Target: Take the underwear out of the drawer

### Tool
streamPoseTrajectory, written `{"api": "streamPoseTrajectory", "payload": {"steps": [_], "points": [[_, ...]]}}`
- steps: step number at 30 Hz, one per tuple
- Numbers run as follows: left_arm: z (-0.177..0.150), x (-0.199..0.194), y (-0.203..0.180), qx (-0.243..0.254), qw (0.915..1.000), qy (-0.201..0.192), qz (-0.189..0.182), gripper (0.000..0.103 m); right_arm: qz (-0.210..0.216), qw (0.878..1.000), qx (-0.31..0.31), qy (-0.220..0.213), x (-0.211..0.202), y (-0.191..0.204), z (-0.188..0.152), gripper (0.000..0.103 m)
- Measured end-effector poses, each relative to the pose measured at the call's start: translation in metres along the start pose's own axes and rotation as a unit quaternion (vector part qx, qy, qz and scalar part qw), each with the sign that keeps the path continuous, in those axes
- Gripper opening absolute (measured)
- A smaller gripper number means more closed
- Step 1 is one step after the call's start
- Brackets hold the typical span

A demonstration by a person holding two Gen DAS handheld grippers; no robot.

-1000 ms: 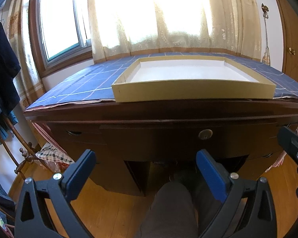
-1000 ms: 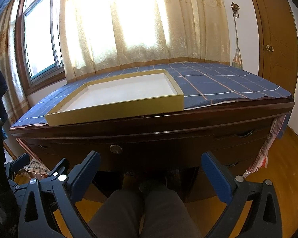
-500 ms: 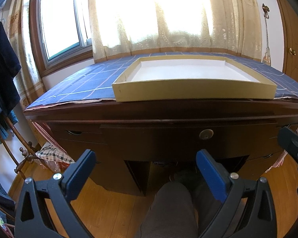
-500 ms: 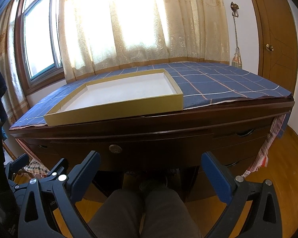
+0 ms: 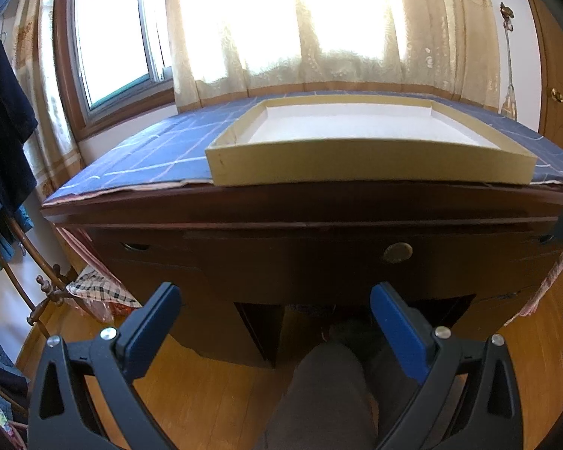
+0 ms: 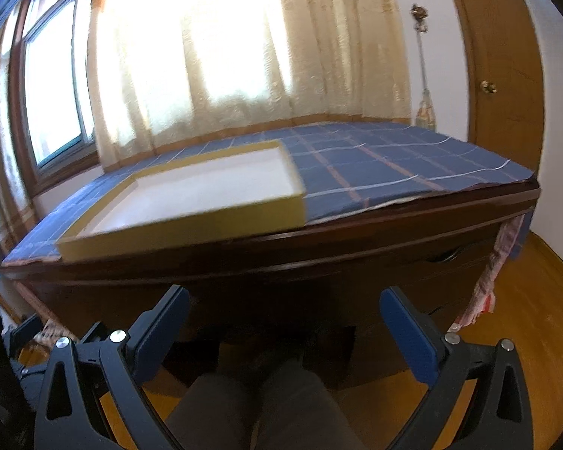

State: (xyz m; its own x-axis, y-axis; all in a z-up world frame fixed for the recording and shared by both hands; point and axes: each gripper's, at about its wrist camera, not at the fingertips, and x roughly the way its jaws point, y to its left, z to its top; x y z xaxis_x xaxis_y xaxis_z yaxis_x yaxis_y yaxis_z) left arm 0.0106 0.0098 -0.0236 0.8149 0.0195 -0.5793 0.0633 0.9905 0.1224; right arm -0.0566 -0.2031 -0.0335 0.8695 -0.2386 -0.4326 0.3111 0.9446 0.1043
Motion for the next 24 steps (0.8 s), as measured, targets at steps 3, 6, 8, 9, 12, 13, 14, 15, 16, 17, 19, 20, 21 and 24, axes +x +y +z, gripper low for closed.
{"api": "streamPoseTrajectory", "payload": {"steps": [3, 6, 8, 9, 12, 13, 14, 15, 16, 17, 19, 20, 21, 24], "points": [[0.005, 0.0, 0.002, 0.003, 0.9998, -0.016, 0.009, 0.103, -0.022, 0.999, 0.016, -0.016, 0.004, -0.019, 0.019, 0.102], [0.012, 0.0, 0.006, 0.003, 0.9994, -0.03, 0.016, 0.103, -0.051, 0.998, 0.033, -0.033, 0.013, -0.043, 0.047, 0.102], [0.016, 0.002, 0.008, 0.002, 0.9991, -0.037, 0.02, 0.103, -0.068, 0.996, 0.045, -0.037, 0.022, -0.059, 0.068, 0.102], [0.018, 0.003, 0.01, -0.002, 0.999, -0.039, 0.021, 0.103, -0.079, 0.995, 0.05, -0.043, 0.027, -0.065, 0.078, 0.102], [0.022, 0.011, 0.012, -0.005, 0.9991, -0.036, 0.02, 0.103, -0.1, 0.993, 0.045, -0.047, 0.04, -0.073, 0.102, 0.102], [0.023, 0.013, 0.012, -0.003, 0.9991, -0.035, 0.022, 0.103, -0.1, 0.993, 0.041, -0.048, 0.044, -0.072, 0.105, 0.102], [0.024, 0.015, 0.012, -0.002, 0.9991, -0.035, 0.024, 0.103, -0.103, 0.993, 0.036, -0.048, 0.049, -0.071, 0.109, 0.102], [0.025, 0.017, 0.014, -0.003, 0.999, -0.037, 0.025, 0.103, -0.106, 0.993, 0.032, -0.046, 0.054, -0.07, 0.111, 0.102], [0.024, 0.017, 0.014, -0.005, 0.9989, -0.039, 0.025, 0.103, -0.108, 0.993, 0.03, -0.042, 0.059, -0.069, 0.112, 0.102], [0.024, 0.019, 0.016, -0.009, 0.9988, -0.041, 0.024, 0.103, -0.106, 0.993, 0.031, -0.041, 0.06, -0.068, 0.112, 0.102], [0.023, 0.021, 0.021, -0.018, 0.9985, -0.045, 0.026, 0.103, -0.098, 0.993, 0.034, -0.048, 0.06, -0.066, 0.106, 0.102], [0.022, 0.022, 0.023, -0.021, 0.9984, -0.046, 0.026, 0.103, -0.092, 0.994, 0.033, -0.058, 0.059, -0.063, 0.102, 0.102], [0.022, 0.023, 0.024, -0.022, 0.9983, -0.046, 0.027, 0.103, -0.09, 0.993, 0.03, -0.063, 0.059, -0.061, 0.099, 0.102], [0.023, 0.026, 0.026, -0.014, 0.9981, -0.048, 0.038, 0.103, -0.096, 0.993, 0.004, -0.066, 0.063, -0.052, 0.098, 0.102]]}}
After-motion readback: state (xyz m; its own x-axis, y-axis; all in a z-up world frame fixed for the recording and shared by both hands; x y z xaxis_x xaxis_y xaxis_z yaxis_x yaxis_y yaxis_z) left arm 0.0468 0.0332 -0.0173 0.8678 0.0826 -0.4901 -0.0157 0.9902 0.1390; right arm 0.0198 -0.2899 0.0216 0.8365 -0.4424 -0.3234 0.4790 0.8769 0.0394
